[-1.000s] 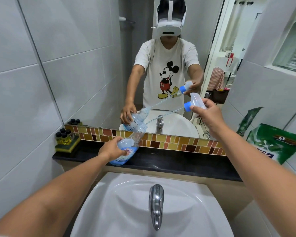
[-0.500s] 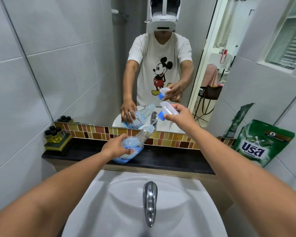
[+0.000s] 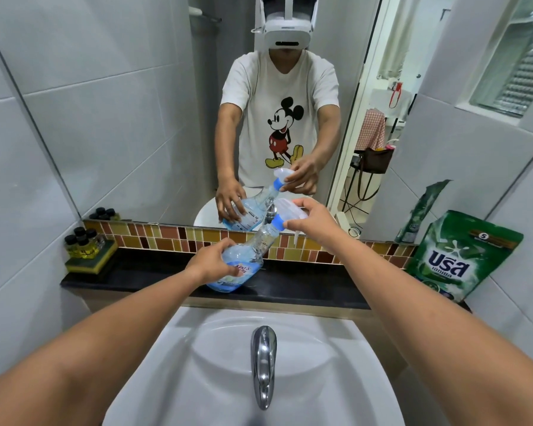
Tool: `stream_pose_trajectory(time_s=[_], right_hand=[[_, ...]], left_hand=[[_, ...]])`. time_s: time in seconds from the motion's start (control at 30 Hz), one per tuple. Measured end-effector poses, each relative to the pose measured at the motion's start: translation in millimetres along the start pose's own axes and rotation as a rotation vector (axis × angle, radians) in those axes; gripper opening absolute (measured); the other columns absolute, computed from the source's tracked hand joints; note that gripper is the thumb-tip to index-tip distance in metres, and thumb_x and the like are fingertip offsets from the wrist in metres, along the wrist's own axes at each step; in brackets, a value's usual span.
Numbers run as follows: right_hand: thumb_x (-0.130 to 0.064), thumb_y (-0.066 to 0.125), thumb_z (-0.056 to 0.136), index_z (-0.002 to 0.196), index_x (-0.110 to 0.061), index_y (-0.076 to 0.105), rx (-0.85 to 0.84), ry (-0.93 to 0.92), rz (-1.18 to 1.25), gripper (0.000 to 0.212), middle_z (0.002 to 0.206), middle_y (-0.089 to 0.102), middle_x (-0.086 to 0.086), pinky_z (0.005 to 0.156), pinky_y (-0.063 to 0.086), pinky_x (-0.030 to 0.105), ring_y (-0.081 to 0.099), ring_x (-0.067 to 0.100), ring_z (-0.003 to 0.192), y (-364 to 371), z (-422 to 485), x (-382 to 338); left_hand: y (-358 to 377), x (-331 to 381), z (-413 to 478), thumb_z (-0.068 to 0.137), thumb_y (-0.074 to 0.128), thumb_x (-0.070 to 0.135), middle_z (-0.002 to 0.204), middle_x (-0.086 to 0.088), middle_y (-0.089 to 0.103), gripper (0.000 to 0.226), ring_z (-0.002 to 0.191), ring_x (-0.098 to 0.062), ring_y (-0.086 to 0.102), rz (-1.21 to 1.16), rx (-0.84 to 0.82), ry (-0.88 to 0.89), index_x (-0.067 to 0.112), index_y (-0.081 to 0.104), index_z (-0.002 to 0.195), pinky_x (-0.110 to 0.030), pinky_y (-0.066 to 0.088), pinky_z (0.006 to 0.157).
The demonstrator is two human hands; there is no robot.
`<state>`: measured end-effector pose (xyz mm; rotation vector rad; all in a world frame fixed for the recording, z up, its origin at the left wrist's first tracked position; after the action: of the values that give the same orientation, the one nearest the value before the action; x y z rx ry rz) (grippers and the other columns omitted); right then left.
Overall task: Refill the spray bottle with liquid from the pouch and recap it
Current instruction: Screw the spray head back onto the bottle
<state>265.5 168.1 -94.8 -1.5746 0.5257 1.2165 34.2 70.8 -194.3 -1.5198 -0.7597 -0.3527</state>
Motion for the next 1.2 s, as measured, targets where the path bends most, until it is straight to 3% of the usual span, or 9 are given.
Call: stream_pose_trajectory(time_s=[0.13, 0.3, 0.4, 0.53, 0.63, 0.73, 0.83, 1.03, 1.2], right_hand=[[-0.008, 0.078, 0.077, 0.122, -0.014, 0.062, -0.055, 0.006, -0.007, 0.049, 0.109, 0.065, 0.008, 0.085, 0.055, 0.035, 0.063, 0.023, 0.097, -1, 5, 7], [-0.014, 0.081, 0.075, 0.112, -0.017, 0.061, -0.027, 0.024, -0.028, 0.041, 0.103, 0.067, 0.007, 0.079, 0.055, 0.034, 0.064, 0.022, 0.092, 9, 11, 9], [-0.024, 0.08, 0.076, 0.117, -0.013, 0.061, 0.063, 0.044, -0.069, 0.046, 0.106, 0.068, 0.008, 0.075, 0.058, 0.037, 0.067, 0.026, 0.095, 20, 12, 15], [-0.051, 0.059, 0.092, 0.116, -0.02, 0.062, -0.049, 0.106, 0.146, 0.039, 0.101, 0.066, 0.003, 0.072, 0.048, 0.03, 0.062, 0.015, 0.084, 22, 8, 8], [-0.036, 0.037, 0.099, 0.092, -0.015, 0.058, -0.109, 0.271, 0.541, 0.03, 0.082, 0.056, 0.007, 0.061, 0.04, 0.031, 0.051, 0.018, 0.067, 9, 13, 10], [-0.016, 0.036, 0.091, 0.085, -0.006, 0.057, -0.179, 0.373, 0.738, 0.024, 0.08, 0.053, 0.017, 0.053, 0.044, 0.032, 0.052, 0.023, 0.06, 3, 15, 20], [-0.002, 0.041, 0.097, 0.109, -0.012, 0.069, -0.249, 0.335, 0.685, 0.032, 0.091, 0.068, 0.014, 0.054, 0.049, 0.027, 0.06, 0.017, 0.065, 4, 9, 30], [0.009, 0.047, 0.094, 0.112, -0.025, 0.067, -0.41, 0.261, 0.572, 0.044, 0.096, 0.07, 0.004, 0.06, 0.043, 0.025, 0.055, 0.019, 0.083, 14, 9, 40], [-0.003, 0.061, 0.093, 0.11, -0.022, 0.071, -0.271, 0.229, 0.538, 0.027, 0.085, 0.07, 0.001, 0.053, 0.037, 0.022, 0.043, 0.015, 0.071, 27, 17, 41]], left_hand=[[1, 2, 2, 0.072, 0.088, 0.032, 0.11, 0.01, 0.067, 0.054, 0.096, -0.012, 0.066, -0.01, -0.022, 0.008, 0.038, 0.052, 0.112, -0.03, 0.054, 0.08], [-1, -1, 4, 0.071, 0.088, 0.033, 0.112, 0.009, 0.069, 0.054, 0.093, -0.009, 0.067, -0.009, -0.028, 0.016, 0.036, 0.054, 0.112, -0.029, 0.055, 0.079], [-2, 0, 4, 0.07, 0.088, 0.036, 0.112, 0.009, 0.068, 0.058, 0.093, -0.01, 0.067, 0.003, -0.024, 0.011, 0.037, 0.052, 0.116, -0.03, 0.056, 0.081], [-5, -1, 4, 0.071, 0.088, 0.034, 0.113, 0.007, 0.067, 0.058, 0.095, -0.013, 0.066, -0.004, -0.012, -0.001, 0.036, 0.051, 0.115, -0.028, 0.052, 0.079], [-6, -2, 4, 0.071, 0.088, 0.033, 0.113, 0.007, 0.067, 0.058, 0.095, -0.012, 0.066, -0.007, -0.018, 0.0, 0.035, 0.051, 0.116, -0.028, 0.052, 0.079], [-7, -3, 5, 0.072, 0.088, 0.032, 0.113, 0.007, 0.067, 0.057, 0.095, -0.012, 0.066, -0.008, -0.029, 0.002, 0.035, 0.051, 0.116, -0.028, 0.054, 0.08], [-7, -4, 7, 0.072, 0.088, 0.032, 0.113, 0.006, 0.068, 0.056, 0.094, -0.012, 0.067, -0.005, -0.039, 0.008, 0.034, 0.053, 0.116, -0.031, 0.057, 0.082], [-9, -6, 11, 0.07, 0.088, 0.032, 0.114, 0.005, 0.069, 0.057, 0.096, -0.014, 0.068, -0.004, -0.056, 0.021, 0.034, 0.054, 0.116, -0.035, 0.058, 0.086], [-8, -7, 12, 0.069, 0.089, 0.032, 0.113, 0.006, 0.069, 0.058, 0.096, -0.013, 0.068, -0.039, -0.047, 0.016, 0.034, 0.055, 0.116, -0.029, 0.056, 0.081]])
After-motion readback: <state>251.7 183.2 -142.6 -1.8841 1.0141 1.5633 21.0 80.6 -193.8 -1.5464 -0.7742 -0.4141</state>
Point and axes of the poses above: each hand's wrist, its own z-axis towards the middle knuckle, its own y-axis out of the palm, x = y × z, the point moved 1 cm from there along z, towards the middle knuckle
